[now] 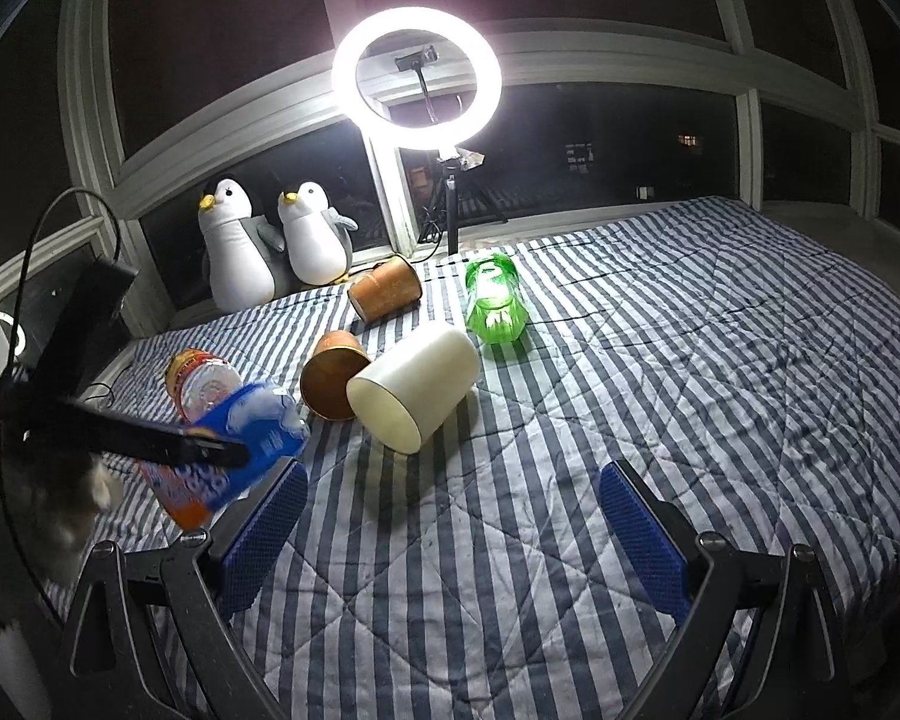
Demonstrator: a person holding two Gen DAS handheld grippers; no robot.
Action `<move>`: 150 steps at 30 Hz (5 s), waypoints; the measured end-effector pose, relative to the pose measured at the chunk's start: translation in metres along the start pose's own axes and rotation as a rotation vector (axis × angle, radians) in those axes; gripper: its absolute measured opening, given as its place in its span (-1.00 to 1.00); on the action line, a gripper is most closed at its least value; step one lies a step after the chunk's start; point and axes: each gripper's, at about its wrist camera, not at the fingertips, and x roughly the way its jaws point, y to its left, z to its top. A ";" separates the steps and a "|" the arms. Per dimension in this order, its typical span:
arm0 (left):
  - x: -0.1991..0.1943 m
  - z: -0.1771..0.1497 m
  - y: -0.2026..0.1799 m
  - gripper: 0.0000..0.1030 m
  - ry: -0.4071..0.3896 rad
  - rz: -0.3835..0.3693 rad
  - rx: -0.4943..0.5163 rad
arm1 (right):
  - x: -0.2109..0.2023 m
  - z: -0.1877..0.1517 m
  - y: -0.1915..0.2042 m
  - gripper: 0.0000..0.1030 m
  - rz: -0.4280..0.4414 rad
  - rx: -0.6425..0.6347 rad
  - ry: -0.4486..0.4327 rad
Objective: Flip cup upside down
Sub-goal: 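Carry the bottle with the left tool while the right tool approaches it, then close the right tool on the bottle while the left tool opens and releases it, then turn the bottle cap-up with the right tool and lower it onto the bed, then open the right tool and pull it back from the standing bottle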
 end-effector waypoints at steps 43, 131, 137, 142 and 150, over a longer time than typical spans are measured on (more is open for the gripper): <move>-0.116 -0.169 0.019 0.65 -0.346 0.164 -0.179 | 0.129 -0.012 0.010 0.86 0.342 0.512 0.520; -0.121 -0.171 0.008 0.66 -0.390 0.143 -0.193 | 0.038 -0.007 0.072 0.51 0.118 -0.259 0.031; -0.128 -0.172 0.002 0.66 -0.422 0.166 -0.181 | 0.023 -0.012 0.066 0.55 0.132 -0.224 0.028; -0.137 -0.172 -0.007 0.66 -0.462 0.187 -0.165 | 0.004 -0.019 0.064 0.58 0.141 -0.205 0.021; -0.151 -0.173 -0.021 0.73 -0.516 0.211 -0.138 | -0.028 -0.020 0.066 0.73 0.180 -0.195 0.031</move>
